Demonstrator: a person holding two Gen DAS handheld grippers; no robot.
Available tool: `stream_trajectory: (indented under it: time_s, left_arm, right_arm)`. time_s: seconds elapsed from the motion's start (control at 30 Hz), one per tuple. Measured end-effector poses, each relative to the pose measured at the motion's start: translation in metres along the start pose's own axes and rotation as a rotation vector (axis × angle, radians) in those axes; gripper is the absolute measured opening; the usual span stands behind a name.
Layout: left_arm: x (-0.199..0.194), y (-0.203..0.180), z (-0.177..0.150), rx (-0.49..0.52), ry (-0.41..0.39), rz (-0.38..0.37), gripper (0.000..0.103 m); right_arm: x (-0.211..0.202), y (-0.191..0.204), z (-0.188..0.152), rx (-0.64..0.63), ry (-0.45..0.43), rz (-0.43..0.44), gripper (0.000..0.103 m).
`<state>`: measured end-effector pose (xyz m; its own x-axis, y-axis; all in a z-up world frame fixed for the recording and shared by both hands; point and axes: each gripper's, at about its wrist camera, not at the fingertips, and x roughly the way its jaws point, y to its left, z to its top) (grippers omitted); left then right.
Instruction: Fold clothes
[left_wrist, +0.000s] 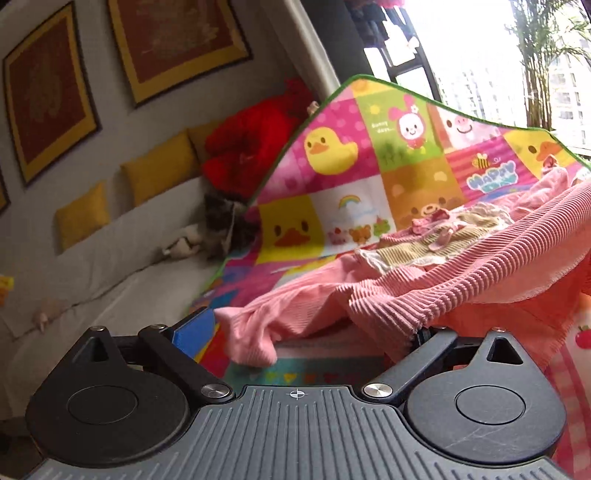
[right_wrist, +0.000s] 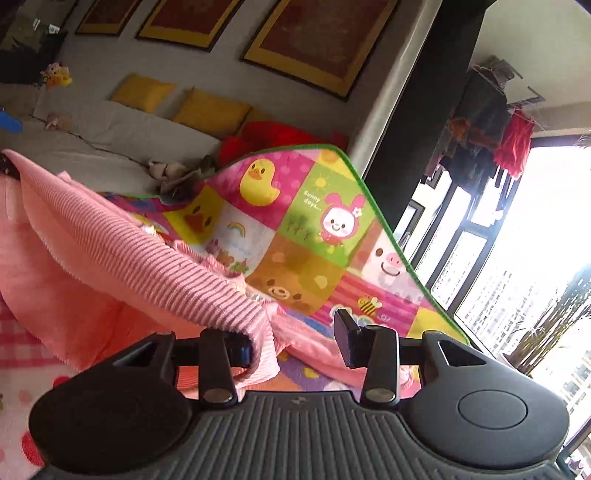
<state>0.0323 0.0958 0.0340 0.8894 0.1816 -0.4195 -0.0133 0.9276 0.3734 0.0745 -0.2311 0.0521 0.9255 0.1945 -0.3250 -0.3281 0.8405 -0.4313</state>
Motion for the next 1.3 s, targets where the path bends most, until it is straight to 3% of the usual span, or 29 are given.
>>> stream_trajectory:
  time_s: [0.1,0.23,0.33,0.37,0.43,0.6,0.77,0.87,0.93,0.97,1.1,1.17,1.3]
  left_arm:
    - [0.011,-0.007,-0.018,0.047,0.08,-0.016,0.101]
    - [0.017,-0.008,-0.038,0.025,0.151,-0.064,0.101]
    - [0.009,-0.014,-0.035,0.035,0.125,-0.127,0.1]
    - [0.004,-0.019,-0.03,0.048,0.106,-0.167,0.1]
    - [-0.006,-0.03,-0.019,0.075,0.069,-0.256,0.1]
    - [-0.015,-0.077,0.003,0.155,-0.003,-0.458,0.1]
    - [0.012,-0.117,0.018,0.195,0.013,-0.566,0.1]
    - [0.037,-0.13,0.022,0.164,0.06,-0.572,0.099]
    - [0.048,-0.13,0.025,0.129,0.086,-0.579,0.08]
    - [0.054,-0.128,0.026,0.107,0.105,-0.584,0.059]
    - [0.067,-0.119,0.029,0.06,0.136,-0.585,0.046]
    - [0.069,-0.116,0.03,0.046,0.143,-0.599,0.027]
    - [0.067,-0.112,0.035,0.037,0.127,-0.593,0.023]
  right_arm:
    - [0.012,0.003,-0.026,-0.005,0.12,0.021,0.042]
    - [0.017,-0.001,-0.056,0.042,0.22,0.024,0.049]
    - [0.01,-0.001,-0.055,0.062,0.193,0.026,0.049]
    - [0.009,-0.001,-0.051,0.069,0.174,0.035,0.049]
    - [0.011,-0.006,-0.04,0.118,0.149,0.078,0.036]
    - [0.042,-0.021,-0.015,0.207,0.124,0.093,0.035]
    - [0.083,-0.027,-0.006,0.232,0.151,0.086,0.035]
    - [0.097,-0.028,-0.006,0.233,0.171,0.099,0.035]
    - [0.101,-0.029,-0.008,0.229,0.18,0.103,0.035]
    - [0.101,-0.029,-0.009,0.227,0.182,0.105,0.035]
    - [0.096,-0.034,-0.017,0.23,0.19,0.111,0.035]
    - [0.092,-0.036,-0.02,0.235,0.192,0.117,0.035]
    - [0.07,-0.036,-0.022,0.219,0.178,0.141,0.035]
